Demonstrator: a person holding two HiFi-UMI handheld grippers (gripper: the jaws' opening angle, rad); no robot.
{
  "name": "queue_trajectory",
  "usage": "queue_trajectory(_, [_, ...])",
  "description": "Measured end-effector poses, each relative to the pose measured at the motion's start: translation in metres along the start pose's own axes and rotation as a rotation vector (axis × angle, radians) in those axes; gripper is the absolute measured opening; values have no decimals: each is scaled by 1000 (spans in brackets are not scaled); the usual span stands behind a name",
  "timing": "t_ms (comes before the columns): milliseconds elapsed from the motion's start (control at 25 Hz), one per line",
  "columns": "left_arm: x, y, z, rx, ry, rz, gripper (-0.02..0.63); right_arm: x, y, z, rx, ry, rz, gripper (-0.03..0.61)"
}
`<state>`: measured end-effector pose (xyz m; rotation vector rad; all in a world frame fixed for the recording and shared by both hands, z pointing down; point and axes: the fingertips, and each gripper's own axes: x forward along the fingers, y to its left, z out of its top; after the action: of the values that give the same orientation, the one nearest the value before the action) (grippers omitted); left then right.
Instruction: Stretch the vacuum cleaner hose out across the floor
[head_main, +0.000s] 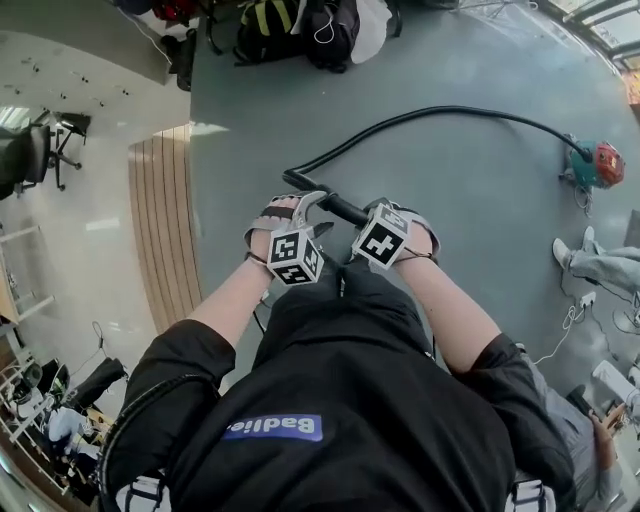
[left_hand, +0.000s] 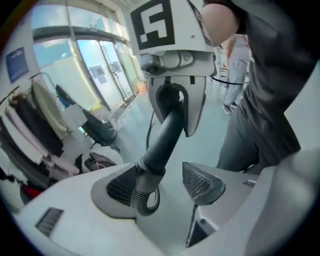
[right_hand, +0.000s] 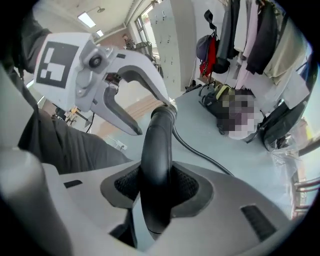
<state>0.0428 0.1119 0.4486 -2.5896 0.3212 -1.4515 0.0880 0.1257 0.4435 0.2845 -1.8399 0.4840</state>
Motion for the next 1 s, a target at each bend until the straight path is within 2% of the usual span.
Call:
queue_trajectory(40, [-1, 1, -7, -26, 23, 29, 286, 5, 3, 7, 1, -6, 19, 153])
queue_trajectory(80, [0, 2, -14, -12, 56, 59, 288, 10, 6, 14, -3, -12, 38, 153])
queue_trajectory(160, [3, 6, -24, 70, 114, 101, 303, 22, 10, 24, -17, -12, 75, 153])
queue_trajectory(400, [15, -3, -59, 261, 267, 85, 305, 46, 36, 57, -47, -36, 232, 153])
queue_trajectory(440, [17, -5, -62, 281, 272, 79, 281, 47, 40, 61, -51, -39, 251, 153])
queue_trajectory(480, [17, -6, -66, 290, 268, 72, 203, 50, 42, 65, -50, -41, 265, 153])
queue_trajectory(520, [18, -6, -71, 286, 259, 67, 175, 54, 43, 68, -43, -47, 279, 153])
queue_trajectory(680, [8, -7, -96, 255, 229, 59, 173, 55, 59, 82, -50, -102, 408, 155])
queue_trajectory(840, [-14, -2, -140, 237, 191, 50, 173, 43, 67, 103, -84, -156, 513, 181])
queue_trajectory(1000, [-43, 25, -185, 300, 144, 73, 173, 26, 63, 143, -133, -213, 567, 184])
